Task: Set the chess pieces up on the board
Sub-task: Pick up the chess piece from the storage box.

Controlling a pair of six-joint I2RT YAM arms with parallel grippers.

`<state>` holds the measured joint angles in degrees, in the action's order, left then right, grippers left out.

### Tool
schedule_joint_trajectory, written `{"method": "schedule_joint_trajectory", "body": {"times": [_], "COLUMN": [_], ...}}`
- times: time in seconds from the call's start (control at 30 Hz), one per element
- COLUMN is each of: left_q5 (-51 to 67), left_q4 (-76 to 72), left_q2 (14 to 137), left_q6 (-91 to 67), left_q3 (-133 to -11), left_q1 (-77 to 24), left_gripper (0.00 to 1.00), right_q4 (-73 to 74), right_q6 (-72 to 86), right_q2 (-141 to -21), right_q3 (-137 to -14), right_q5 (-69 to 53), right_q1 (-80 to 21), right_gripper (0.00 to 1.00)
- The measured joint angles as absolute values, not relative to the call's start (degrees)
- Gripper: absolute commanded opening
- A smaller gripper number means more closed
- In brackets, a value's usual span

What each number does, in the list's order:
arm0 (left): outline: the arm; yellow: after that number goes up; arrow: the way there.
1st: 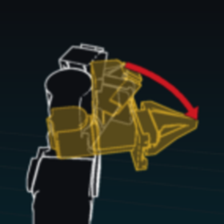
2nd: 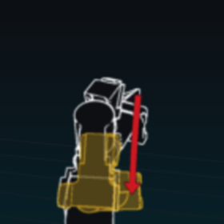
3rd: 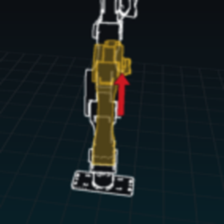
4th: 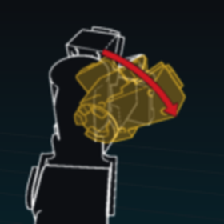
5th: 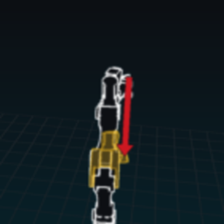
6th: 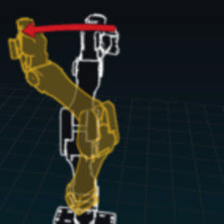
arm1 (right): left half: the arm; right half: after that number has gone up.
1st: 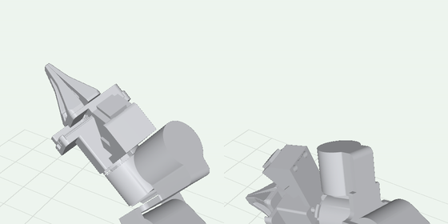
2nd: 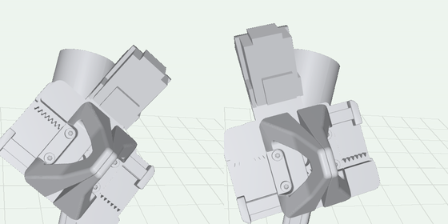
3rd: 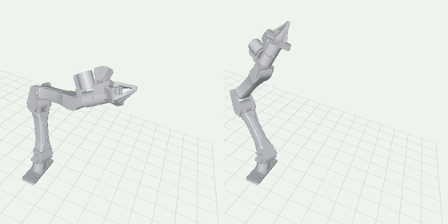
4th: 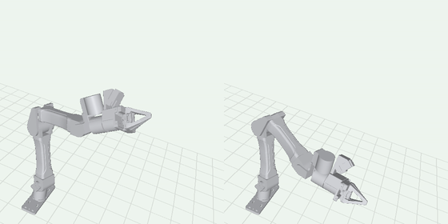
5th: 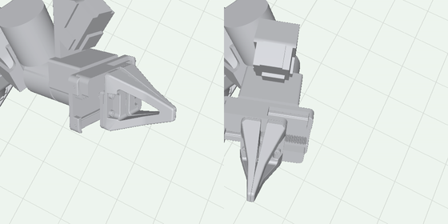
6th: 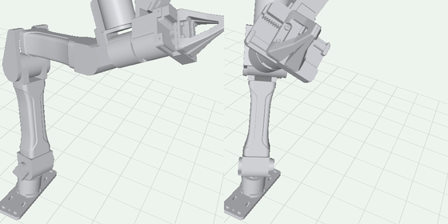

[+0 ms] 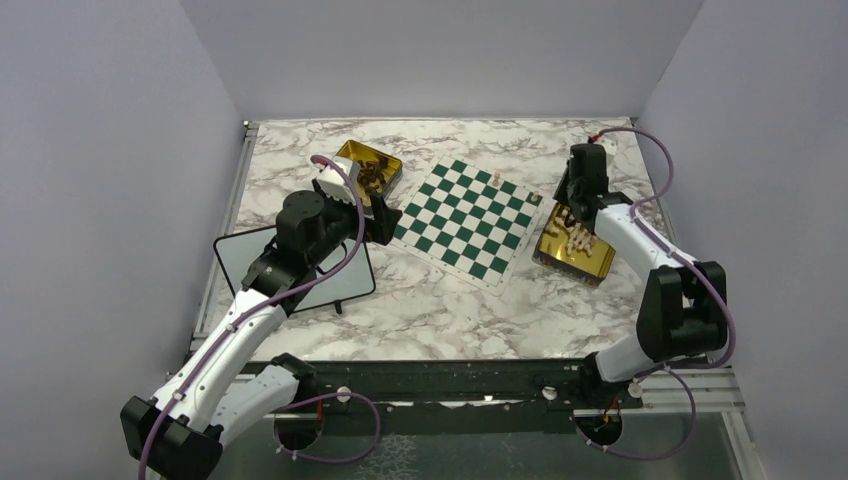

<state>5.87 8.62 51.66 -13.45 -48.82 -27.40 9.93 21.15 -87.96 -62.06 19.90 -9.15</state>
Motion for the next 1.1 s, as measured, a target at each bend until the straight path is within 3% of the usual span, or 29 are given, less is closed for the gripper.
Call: {"method": "schedule_joint_trajectory", "body": {"times": [0.43, 0.73, 1.1], "left_q5": [6.0, 6.1, 6.1], "left_q4": [8.3, 8.2, 8.1], "left_q2": [51.6, 51.6, 51.6], "left_q6": [-13.7, -13.7, -13.7], "left_q3": [-48.7, -48.6, -48.6], "left_q1": [-27.4, -27.9, -28.1], "left_gripper": [0.99, 0.99, 0.99], "right_q4": [8.6, 8.4, 7.3], "right_q6": [22.0, 22.5, 23.7], "right_q2": [-86.4, -87.4, -88.6], "right_q3": [-50.8, -50.8, -48.7], "right_q5": [19.0, 21.5, 21.5], "right_q1": [2.6, 3.1, 3.4], "right_gripper": [0.35, 0.37, 0.33]}}
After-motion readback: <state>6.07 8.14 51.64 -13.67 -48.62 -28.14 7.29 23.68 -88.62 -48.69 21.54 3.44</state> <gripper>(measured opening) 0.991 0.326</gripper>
